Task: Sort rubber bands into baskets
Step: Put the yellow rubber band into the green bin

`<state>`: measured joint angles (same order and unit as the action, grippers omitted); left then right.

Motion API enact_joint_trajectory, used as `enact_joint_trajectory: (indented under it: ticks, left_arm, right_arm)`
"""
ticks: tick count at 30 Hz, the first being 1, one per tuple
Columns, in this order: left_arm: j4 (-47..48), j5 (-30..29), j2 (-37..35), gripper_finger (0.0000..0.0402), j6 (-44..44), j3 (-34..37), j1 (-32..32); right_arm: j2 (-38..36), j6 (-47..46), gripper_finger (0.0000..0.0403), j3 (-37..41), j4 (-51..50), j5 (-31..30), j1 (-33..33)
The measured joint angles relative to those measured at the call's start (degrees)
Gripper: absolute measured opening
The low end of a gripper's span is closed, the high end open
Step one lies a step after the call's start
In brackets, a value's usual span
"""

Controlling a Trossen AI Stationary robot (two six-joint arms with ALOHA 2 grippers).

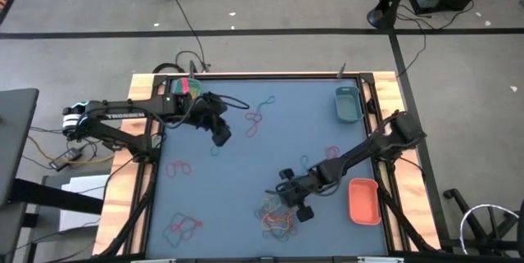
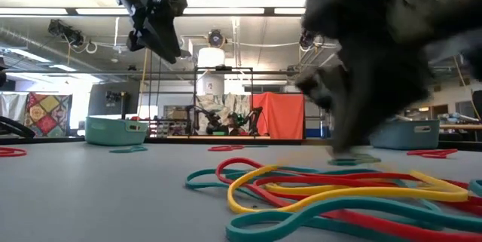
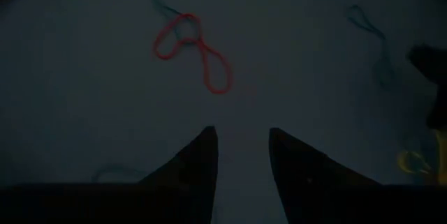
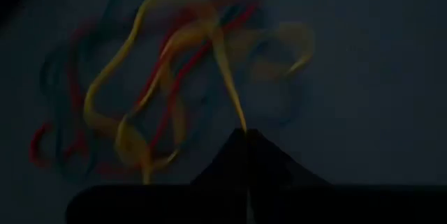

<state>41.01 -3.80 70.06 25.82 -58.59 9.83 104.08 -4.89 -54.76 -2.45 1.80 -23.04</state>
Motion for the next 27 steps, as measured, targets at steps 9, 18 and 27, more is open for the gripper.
enact_joint_trajectory:
  ticks: [9,18,27]
  left_arm:
    - [-16.6,3.3,0.0,0.0132,-2.1,0.0,-4.4]
    - [-28.4,2.0,0.4,0.0132,-8.4,0.0,-6.0]
    - [-38.7,9.5,7.8,0.015,-11.9,0.0,-6.7]
  right_arm:
    - [-12.1,-4.6,0.0003,-0.2,-4.4,-11.5,3.0]
    - [-20.8,-12.8,0.0004,-0.3,-5.0,-13.0,8.2]
    - [-26.4,-13.5,0.0004,-0.3,-5.0,-14.2,12.1]
